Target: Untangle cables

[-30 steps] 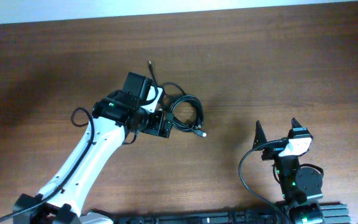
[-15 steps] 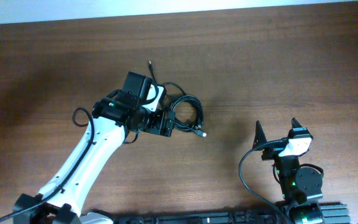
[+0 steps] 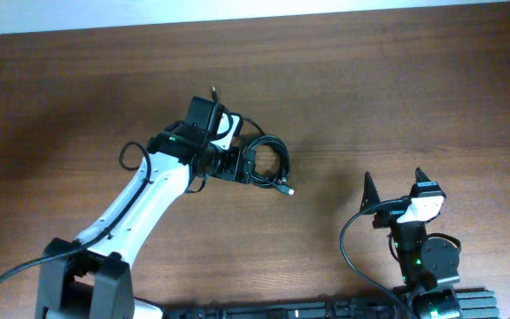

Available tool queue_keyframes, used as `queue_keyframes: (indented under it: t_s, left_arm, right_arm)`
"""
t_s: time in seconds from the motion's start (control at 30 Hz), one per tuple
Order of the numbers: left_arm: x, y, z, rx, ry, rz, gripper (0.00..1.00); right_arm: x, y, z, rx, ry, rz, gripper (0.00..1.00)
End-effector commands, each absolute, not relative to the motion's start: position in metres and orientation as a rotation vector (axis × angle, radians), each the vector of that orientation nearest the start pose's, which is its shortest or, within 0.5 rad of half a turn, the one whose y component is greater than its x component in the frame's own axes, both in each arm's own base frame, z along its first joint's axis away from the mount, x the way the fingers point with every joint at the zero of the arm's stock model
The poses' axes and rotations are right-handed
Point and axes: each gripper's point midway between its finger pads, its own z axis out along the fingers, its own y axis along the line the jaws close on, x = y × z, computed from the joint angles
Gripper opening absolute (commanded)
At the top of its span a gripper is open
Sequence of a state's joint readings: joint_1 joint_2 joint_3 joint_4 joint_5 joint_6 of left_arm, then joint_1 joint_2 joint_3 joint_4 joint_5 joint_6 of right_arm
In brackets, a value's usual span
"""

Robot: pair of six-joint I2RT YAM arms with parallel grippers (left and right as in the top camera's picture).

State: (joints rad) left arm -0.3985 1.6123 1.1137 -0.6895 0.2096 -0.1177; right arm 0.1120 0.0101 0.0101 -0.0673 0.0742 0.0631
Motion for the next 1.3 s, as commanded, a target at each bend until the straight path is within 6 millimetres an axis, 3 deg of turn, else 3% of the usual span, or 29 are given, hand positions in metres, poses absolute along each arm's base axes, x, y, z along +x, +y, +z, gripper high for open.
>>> queue_keyframes:
  t_s: [0.0, 0.63, 0.8, 0.87, 0.97, 1.07, 1.27]
  left_arm:
    - [0.326, -0.179, 0.09, 0.442, 2.754, -0.443, 0.99]
    - [0.327, -0.179, 0.09, 0.442, 2.751, -0.442, 0.99]
    - [0.341, -0.177, 0.093, 0.427, 2.699, -0.391, 0.99]
    - [0.353, -0.179, 0.081, 0.422, 2.686, -0.37, 1.0]
    - [0.366, -0.189, 0.048, 0.524, 2.678, -0.342, 0.89]
    - [0.371, -0.205, 0.035, 0.61, 2.639, -0.343, 0.83]
    - [0.39, -0.218, 0.043, 0.663, 2.518, -0.32, 0.64]
  right_arm:
    - [0.246, 0.014, 0.157, 0.017, 1.644, 0.067, 0.98]
    - [0.246, 0.014, 0.157, 0.017, 1.644, 0.067, 0.98]
    - [0.246, 0.014, 0.157, 0.017, 1.644, 0.067, 0.98]
    - [0.246, 0.014, 0.157, 0.017, 1.644, 0.067, 0.98]
    - [0.246, 0.014, 0.157, 0.017, 1.644, 0.067, 0.98]
    - [0.246, 0.014, 0.157, 0.017, 1.644, 0.067, 0.98]
    - [0.246, 0.014, 0.157, 0.017, 1.644, 0.067, 0.98]
